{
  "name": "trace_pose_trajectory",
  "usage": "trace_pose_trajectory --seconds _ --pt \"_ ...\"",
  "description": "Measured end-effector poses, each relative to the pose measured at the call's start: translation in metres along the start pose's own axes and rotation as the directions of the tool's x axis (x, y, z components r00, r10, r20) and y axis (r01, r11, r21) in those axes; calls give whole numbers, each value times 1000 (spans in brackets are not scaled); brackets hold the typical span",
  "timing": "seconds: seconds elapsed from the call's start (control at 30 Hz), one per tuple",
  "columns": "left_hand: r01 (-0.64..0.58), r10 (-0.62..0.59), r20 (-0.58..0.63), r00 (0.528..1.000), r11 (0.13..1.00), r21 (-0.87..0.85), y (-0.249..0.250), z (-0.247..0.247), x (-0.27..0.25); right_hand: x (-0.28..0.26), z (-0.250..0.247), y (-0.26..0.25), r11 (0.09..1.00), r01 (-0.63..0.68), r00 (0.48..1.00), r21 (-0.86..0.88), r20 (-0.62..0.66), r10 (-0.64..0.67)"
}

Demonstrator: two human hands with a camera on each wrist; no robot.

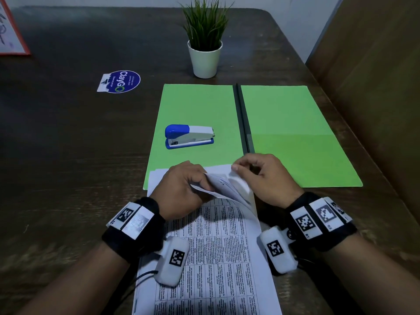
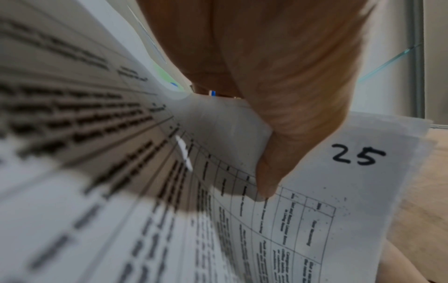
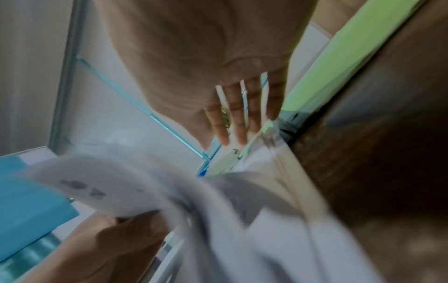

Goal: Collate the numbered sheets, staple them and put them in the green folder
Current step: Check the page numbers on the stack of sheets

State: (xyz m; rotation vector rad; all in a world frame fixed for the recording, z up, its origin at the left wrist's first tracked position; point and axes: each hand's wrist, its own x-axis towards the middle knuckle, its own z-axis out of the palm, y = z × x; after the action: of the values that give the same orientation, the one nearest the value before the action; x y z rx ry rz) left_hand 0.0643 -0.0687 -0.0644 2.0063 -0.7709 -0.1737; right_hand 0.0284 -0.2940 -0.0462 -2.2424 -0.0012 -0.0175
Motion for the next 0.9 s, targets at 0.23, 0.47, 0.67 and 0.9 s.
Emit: trace_pose_trajectory --seconds 0.23,0.47,0.67,0.9 --pt "1 -1 -20 1000 1000 -20 -1 0 1 5 -4 8 919 -6 988 -395 142 67" --pt "-20 20 -31 999 1000 -16 -3 1 2 4 -4 9 950 49 999 -309 33 -41" --pt "-27 28 -51 998 999 27 -6 0 2 4 -1 5 960 131 985 -249 -78 -155" --pt "-18 20 -36 999 998 56 -6 2 3 3 0 7 982 88 994 -170 -46 -97"
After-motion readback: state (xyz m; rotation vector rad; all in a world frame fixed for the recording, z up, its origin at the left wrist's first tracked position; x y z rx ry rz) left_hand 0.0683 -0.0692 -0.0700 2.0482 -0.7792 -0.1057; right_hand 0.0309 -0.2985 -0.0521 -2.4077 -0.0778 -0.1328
